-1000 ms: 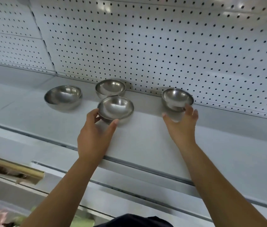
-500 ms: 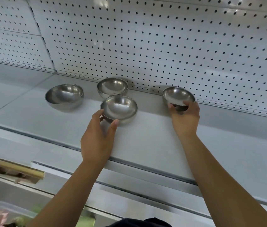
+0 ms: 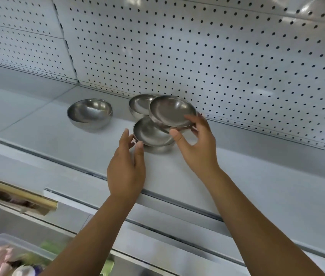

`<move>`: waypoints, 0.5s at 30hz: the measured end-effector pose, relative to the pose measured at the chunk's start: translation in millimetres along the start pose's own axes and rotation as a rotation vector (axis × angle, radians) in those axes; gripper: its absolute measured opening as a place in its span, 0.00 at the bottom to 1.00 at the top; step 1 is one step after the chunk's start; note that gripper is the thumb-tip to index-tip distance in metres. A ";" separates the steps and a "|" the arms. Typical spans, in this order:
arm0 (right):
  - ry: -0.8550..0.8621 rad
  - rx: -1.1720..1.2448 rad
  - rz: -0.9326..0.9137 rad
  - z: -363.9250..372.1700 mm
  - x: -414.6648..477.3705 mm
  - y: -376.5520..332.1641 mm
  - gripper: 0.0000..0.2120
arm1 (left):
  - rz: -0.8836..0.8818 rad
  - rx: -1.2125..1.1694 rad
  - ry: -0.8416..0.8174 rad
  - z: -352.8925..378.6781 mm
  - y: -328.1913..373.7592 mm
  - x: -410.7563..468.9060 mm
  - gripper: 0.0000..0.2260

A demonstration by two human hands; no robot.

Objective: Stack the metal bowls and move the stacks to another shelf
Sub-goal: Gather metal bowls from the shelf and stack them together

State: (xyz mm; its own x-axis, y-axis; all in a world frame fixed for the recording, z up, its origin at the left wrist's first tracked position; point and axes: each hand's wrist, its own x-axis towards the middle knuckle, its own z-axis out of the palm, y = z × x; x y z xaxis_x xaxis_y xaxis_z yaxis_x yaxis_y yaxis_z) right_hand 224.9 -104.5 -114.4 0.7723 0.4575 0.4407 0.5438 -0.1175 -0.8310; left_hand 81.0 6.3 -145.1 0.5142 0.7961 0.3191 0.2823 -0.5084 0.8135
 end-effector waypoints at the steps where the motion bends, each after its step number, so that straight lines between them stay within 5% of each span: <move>1: -0.024 -0.016 -0.004 5.7 -0.8 0.2 0.29 | 0.001 -0.001 0.000 -0.5 0.4 -0.9 0.27; 15: -0.195 -0.029 0.028 16.2 -17.4 6.5 0.36 | 0.023 -0.023 -0.048 -9.2 6.7 -3.9 0.26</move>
State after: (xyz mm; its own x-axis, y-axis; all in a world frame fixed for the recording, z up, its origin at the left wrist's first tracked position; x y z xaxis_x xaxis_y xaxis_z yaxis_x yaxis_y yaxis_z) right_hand 209.7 -98.9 -132.9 0.7103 0.6158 0.3409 0.5346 -0.1569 -0.8304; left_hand 73.4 2.8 -136.5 0.5588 0.7672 0.3148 0.2517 -0.5186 0.8172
